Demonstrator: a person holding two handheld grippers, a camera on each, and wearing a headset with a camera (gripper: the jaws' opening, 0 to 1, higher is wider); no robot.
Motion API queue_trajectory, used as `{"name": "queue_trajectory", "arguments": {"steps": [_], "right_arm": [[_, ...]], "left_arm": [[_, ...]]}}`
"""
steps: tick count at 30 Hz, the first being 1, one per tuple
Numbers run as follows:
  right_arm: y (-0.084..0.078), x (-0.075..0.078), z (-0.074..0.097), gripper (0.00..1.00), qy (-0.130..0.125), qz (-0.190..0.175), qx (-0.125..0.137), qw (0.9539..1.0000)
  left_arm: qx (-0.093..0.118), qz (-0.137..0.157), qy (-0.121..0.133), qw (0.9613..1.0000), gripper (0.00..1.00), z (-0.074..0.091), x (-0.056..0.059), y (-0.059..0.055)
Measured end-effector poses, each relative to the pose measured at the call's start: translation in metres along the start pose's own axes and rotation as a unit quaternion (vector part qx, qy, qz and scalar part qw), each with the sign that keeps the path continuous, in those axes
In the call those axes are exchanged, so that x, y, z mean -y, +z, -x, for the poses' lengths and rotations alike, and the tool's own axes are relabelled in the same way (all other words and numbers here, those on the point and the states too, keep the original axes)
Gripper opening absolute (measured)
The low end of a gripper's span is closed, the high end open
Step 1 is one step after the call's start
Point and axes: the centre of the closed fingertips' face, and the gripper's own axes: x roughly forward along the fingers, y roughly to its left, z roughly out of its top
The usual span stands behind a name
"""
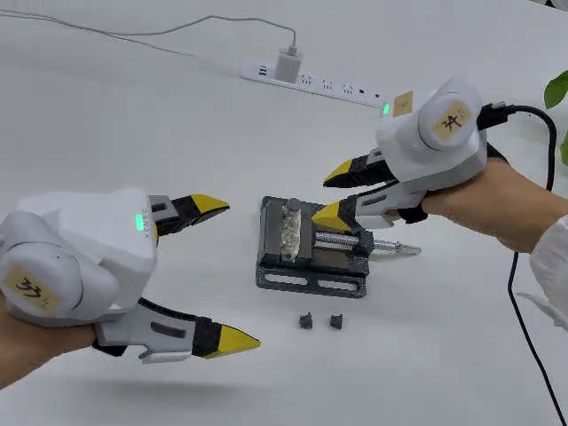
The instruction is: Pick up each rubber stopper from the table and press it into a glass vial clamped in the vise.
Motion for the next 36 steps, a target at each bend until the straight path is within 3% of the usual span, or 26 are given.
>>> {"name": "queue_trajectory", "arguments": {"steps": [12, 20, 30, 36], "right_arm": [[-0.009, -0.014, 0.027, 0.42, -0.017, -0.024, 0.059, 0.9978], [-0.031, -0.021, 0.038, 0.5, -0.023, -0.037, 0.083, 0.9956], [-0.056, -0.044, 0.058, 0.6, -0.026, -0.051, 0.12, 0.9912], [-0.068, -0.054, 0.064, 0.64, -0.028, -0.056, 0.14, 0.9881]], "left_arm": [[-0.018, -0.014, -0.004, 0.9997, 0.83, -0.003, 0.002, 0.003], [-0.034, -0.025, -0.011, 0.9991, 0.81, -0.009, 0.006, 0.004], [-0.059, -0.037, -0.024, 0.9972, 0.72, -0.025, 0.012, 0.001], [-0.088, -0.044, -0.037, 0.9945, 0.67, -0.039, 0.016, -0.009]]}}
